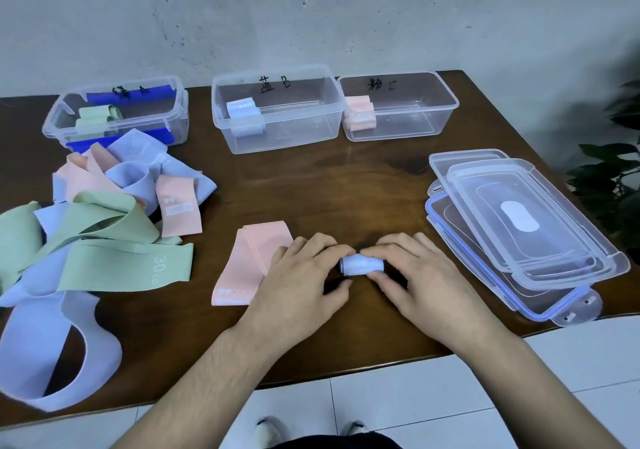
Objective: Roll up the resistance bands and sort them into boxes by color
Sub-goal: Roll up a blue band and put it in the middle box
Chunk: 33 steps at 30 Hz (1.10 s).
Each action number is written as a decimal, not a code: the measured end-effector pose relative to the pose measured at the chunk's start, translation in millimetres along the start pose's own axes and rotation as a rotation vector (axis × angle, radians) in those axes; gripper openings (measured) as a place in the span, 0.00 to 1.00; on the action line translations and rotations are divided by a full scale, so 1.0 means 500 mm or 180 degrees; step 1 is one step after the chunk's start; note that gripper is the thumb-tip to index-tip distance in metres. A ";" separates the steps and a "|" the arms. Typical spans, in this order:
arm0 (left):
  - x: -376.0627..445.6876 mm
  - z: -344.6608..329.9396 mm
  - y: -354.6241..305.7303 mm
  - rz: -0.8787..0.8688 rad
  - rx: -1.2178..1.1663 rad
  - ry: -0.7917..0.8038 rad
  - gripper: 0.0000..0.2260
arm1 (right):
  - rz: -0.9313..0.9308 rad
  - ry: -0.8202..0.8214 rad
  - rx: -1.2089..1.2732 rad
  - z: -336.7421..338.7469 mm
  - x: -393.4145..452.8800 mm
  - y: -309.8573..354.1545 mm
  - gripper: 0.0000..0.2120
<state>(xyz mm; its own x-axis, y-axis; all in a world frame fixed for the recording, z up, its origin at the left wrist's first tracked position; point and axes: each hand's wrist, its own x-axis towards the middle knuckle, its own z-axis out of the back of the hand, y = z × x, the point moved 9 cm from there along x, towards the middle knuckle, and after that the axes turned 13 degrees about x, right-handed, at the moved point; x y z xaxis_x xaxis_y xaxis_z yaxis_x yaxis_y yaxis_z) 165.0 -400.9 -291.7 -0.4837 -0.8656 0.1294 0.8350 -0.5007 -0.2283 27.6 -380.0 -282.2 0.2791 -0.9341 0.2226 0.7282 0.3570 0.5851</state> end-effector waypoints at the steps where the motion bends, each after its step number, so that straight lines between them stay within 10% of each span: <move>1: 0.002 -0.002 0.002 0.0024 0.0039 -0.0005 0.16 | -0.0002 0.0013 0.0000 0.001 0.002 -0.002 0.14; 16: 0.033 -0.011 0.003 0.0211 0.0288 0.0199 0.19 | -0.0157 0.0352 0.0063 -0.003 0.041 -0.020 0.22; 26: 0.030 -0.003 0.035 0.2198 -0.2559 -0.0040 0.07 | -0.0159 -0.0160 0.0320 0.057 0.073 -0.017 0.14; 33: 0.047 -0.019 -0.008 0.2504 -0.3857 -0.0099 0.08 | -0.0201 -0.0092 0.0442 0.067 0.106 -0.008 0.15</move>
<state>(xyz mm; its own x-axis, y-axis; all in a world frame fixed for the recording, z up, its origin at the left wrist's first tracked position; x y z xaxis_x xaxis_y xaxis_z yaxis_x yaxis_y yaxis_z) 147.9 -419.0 -297.1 0.0069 -0.9184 -0.3957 0.1378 0.3928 -0.9092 18.7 -430.9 -246.6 0.2157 -0.9551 0.2032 0.6496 0.2958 0.7004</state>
